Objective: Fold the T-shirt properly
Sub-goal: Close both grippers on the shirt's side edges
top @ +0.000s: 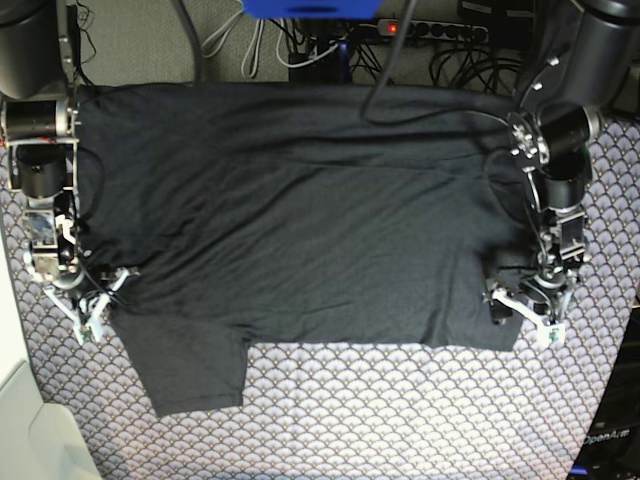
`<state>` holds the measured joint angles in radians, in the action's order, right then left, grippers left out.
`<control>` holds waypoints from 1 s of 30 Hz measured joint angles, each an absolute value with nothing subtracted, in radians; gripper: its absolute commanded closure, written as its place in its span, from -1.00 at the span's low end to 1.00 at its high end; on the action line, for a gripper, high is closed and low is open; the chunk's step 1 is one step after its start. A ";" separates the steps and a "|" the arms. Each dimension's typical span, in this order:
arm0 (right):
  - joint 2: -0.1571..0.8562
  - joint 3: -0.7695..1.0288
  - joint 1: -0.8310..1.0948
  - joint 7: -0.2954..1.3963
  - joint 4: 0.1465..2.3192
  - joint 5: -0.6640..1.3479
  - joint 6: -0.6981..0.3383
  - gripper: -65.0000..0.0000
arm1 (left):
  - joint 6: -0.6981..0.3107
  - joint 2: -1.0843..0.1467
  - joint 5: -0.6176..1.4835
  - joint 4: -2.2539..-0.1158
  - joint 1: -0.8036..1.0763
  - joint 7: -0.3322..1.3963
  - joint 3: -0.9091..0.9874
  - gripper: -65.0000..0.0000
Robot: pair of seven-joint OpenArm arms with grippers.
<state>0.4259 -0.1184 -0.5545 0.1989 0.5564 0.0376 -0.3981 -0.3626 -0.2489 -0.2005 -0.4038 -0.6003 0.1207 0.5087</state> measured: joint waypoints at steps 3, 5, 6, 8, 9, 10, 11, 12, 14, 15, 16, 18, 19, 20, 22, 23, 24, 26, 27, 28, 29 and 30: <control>0.426 -0.118 -0.554 0.199 0.556 0.038 -0.398 1.00 | -0.362 -0.249 -0.200 -0.404 -0.598 0.118 0.509 -0.07; 0.426 -0.118 -0.554 0.199 0.556 0.038 -0.398 1.00 | -0.362 -0.250 -0.197 -0.405 -0.592 0.112 0.509 0.18; 0.426 -0.118 -0.555 0.199 0.556 0.038 -0.398 1.00 | -0.362 -0.250 -0.197 -0.405 -0.590 0.107 0.509 0.29; 0.426 -0.118 -0.555 0.199 0.556 0.038 -0.398 1.00 | -0.359 -0.252 -0.197 -0.406 -0.588 0.107 0.509 0.51; 0.426 -0.118 -0.555 0.199 0.556 0.038 -0.398 1.00 | -0.358 -0.252 -0.197 -0.406 -0.588 0.107 0.509 0.63; 0.426 -0.118 -0.555 0.200 0.556 0.038 -0.398 1.00 | -0.354 -0.252 -0.197 -0.406 -0.588 0.107 0.509 0.76; 0.426 -0.118 -0.555 0.200 0.556 0.038 -0.398 1.00 | -0.355 -0.252 -0.196 -0.406 -0.588 0.107 0.509 0.87; 0.426 -0.118 -0.555 0.200 0.556 0.038 -0.398 1.00 | -0.355 -0.252 -0.197 -0.406 -0.587 0.107 0.512 0.99; 0.426 -0.118 -0.555 0.200 0.556 0.038 -0.398 1.00 | -0.355 -0.252 -0.196 -0.406 -0.588 0.107 0.514 0.98; 0.426 -0.118 -0.555 0.200 0.556 0.038 -0.398 1.00 | -0.355 -0.252 -0.196 -0.406 -0.588 0.107 0.514 0.97; 0.426 -0.118 -0.555 0.200 0.556 0.038 -0.398 1.00 | -0.355 -0.252 -0.196 -0.407 -0.587 0.107 0.514 0.98; 0.426 -0.116 -0.556 0.200 0.556 0.038 -0.398 1.00 | -0.355 -0.252 -0.197 -0.415 -0.587 0.123 0.514 0.99; 0.426 -0.116 -0.556 0.200 0.557 0.038 -0.398 1.00 | -0.355 -0.252 -0.197 -0.415 -0.587 0.123 0.513 0.99; 0.426 -0.116 -0.556 0.202 0.557 0.040 -0.398 1.00 | -0.355 -0.252 -0.197 -0.417 -0.587 0.123 0.513 0.99; 0.426 -0.116 -0.556 0.203 0.557 0.041 -0.398 1.00 | -0.356 -0.251 -0.197 -0.441 -0.585 0.158 0.514 0.99; 0.426 -0.116 -0.556 0.203 0.557 0.041 -0.398 1.00 | -0.356 -0.251 -0.198 -0.467 -0.582 0.198 0.514 0.99; 0.426 -0.116 -0.556 0.203 0.557 0.041 -0.398 1.00 | -0.364 -0.250 -0.198 -0.497 -0.578 0.225 0.514 0.99; 0.426 -0.116 -0.556 0.204 0.557 0.041 -0.398 1.00 | -0.363 -0.252 -0.198 -0.550 -0.573 0.247 0.516 0.99; 0.426 -0.116 -0.556 0.203 0.558 0.041 -0.399 1.00 | -0.363 -0.252 -0.199 -0.574 -0.568 0.260 0.516 0.99; 0.427 -0.116 -0.556 0.203 0.558 0.041 -0.411 1.00 | -0.363 -0.252 -0.197 -0.593 -0.562 0.255 0.516 0.99; 0.428 -0.116 -0.556 0.204 0.558 0.041 -0.422 1.00 | -0.363 -0.252 -0.197 -0.604 -0.559 0.263 0.516 0.99; 0.429 -0.110 -0.556 0.203 0.558 0.041 -0.438 1.00 | -0.364 -0.249 -0.198 -0.615 -0.553 0.272 0.516 0.99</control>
